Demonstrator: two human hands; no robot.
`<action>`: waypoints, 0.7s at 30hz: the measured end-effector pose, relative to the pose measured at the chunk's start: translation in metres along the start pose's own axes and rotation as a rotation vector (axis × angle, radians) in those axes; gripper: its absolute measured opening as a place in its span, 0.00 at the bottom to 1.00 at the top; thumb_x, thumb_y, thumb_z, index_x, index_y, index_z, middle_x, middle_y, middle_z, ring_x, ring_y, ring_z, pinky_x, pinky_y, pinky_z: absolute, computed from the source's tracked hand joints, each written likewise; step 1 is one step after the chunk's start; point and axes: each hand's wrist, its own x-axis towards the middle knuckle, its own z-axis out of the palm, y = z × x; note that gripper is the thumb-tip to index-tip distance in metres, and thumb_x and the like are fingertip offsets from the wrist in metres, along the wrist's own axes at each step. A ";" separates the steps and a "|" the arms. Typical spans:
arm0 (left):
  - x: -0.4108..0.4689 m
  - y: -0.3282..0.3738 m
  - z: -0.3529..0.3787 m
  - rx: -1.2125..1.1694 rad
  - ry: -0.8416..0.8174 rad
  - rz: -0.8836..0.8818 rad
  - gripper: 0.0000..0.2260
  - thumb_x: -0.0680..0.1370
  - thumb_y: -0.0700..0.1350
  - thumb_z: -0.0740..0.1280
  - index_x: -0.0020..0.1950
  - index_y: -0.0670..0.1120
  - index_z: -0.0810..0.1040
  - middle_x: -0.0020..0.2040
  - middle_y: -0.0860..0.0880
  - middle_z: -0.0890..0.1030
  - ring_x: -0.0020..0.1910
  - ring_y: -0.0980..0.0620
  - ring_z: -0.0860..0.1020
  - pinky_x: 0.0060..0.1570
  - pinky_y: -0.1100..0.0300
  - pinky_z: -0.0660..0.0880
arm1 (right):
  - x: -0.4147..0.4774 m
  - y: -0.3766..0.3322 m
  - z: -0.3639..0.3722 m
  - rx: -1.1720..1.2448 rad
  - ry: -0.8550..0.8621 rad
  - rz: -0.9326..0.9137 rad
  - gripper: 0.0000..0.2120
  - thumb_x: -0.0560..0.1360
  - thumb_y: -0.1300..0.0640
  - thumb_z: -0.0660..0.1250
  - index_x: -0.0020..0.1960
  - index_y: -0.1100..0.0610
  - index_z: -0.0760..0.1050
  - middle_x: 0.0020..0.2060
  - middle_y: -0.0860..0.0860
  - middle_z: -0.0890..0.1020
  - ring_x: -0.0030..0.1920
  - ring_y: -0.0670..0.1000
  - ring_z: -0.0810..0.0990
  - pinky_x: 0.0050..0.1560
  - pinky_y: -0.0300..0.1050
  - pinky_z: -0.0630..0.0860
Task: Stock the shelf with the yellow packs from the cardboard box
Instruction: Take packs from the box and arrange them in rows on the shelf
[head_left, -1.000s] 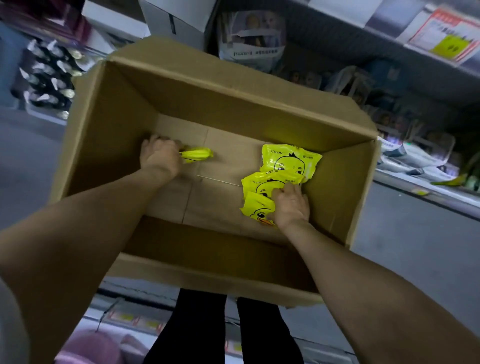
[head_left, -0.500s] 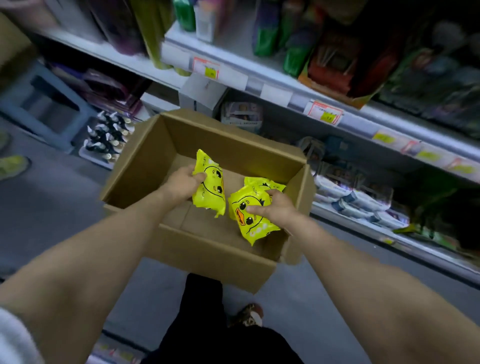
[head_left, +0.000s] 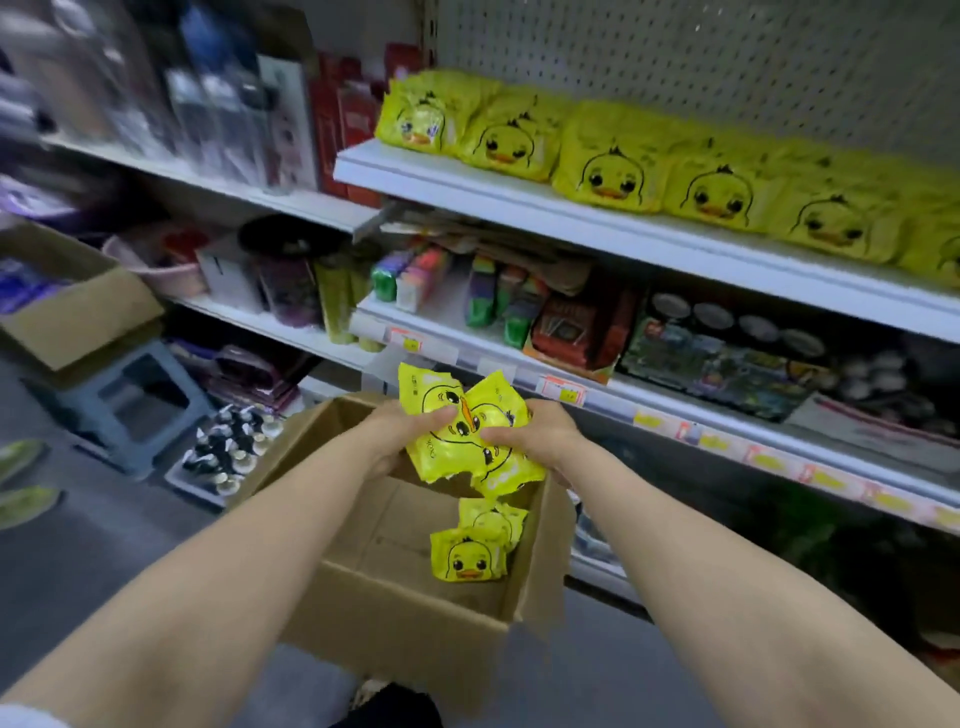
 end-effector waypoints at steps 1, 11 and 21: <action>-0.003 0.007 0.003 0.014 -0.014 0.010 0.18 0.72 0.41 0.75 0.61 0.40 0.79 0.55 0.43 0.84 0.51 0.46 0.83 0.48 0.53 0.79 | -0.004 -0.006 -0.002 -0.008 0.010 -0.011 0.15 0.61 0.47 0.82 0.43 0.50 0.82 0.42 0.47 0.86 0.45 0.49 0.85 0.54 0.52 0.81; 0.015 0.132 -0.035 0.470 0.020 0.100 0.17 0.66 0.31 0.78 0.52 0.40 0.80 0.43 0.42 0.85 0.41 0.43 0.85 0.43 0.44 0.82 | 0.019 -0.073 -0.061 -0.352 0.118 -0.174 0.27 0.64 0.47 0.81 0.60 0.54 0.79 0.54 0.50 0.83 0.58 0.54 0.80 0.53 0.44 0.74; 0.079 0.309 -0.083 1.229 0.097 0.295 0.16 0.63 0.44 0.82 0.46 0.46 0.81 0.49 0.44 0.83 0.50 0.44 0.80 0.51 0.51 0.78 | 0.071 -0.167 -0.156 -0.557 0.227 -0.254 0.41 0.63 0.47 0.82 0.72 0.56 0.71 0.69 0.53 0.75 0.68 0.55 0.72 0.63 0.44 0.70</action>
